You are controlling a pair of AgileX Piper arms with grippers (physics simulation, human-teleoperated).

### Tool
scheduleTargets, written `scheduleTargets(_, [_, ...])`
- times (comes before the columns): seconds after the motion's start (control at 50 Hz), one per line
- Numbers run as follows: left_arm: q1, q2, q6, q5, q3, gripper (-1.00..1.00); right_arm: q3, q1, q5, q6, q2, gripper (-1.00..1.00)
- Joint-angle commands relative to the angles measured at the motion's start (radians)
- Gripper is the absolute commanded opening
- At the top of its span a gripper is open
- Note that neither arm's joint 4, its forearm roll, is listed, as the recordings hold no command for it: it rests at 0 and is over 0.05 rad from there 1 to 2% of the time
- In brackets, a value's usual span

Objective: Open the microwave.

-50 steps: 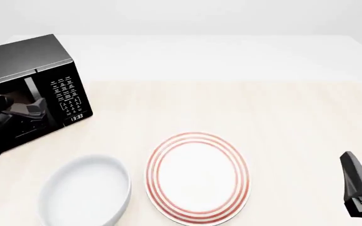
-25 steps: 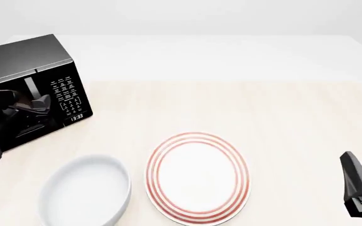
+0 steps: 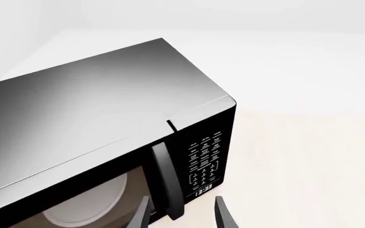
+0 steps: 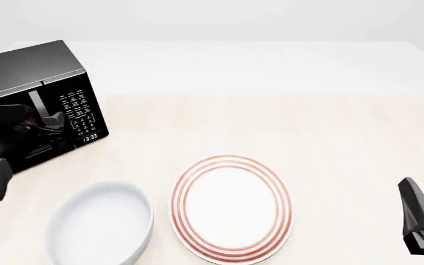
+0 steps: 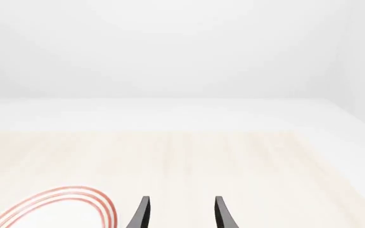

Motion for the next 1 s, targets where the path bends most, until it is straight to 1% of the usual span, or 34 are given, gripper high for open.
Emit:
scheduleTargets(0.02, [0.009, 0.062, -0.004, -0.018, -0.025, 1.0, 0.0, 0.0, 0.0, 0.0, 0.0, 1.0])
scheduleTargets(0.22, [0.017, 0.089, -0.007, -0.026, -0.035, 1.0, 0.0, 0.0, 0.0, 0.0, 0.0, 1.0])
scheduleTargets(0.9, [0.004, 0.206, -0.009, -0.059, -0.089, 1.0, 0.0, 0.0, 0.0, 0.0, 0.0, 1.0])
scheduleTargets(1.0, [0.007, 0.215, -0.017, -0.051, -0.099, 1.0, 0.0, 0.0, 0.0, 0.0, 0.0, 1.0])
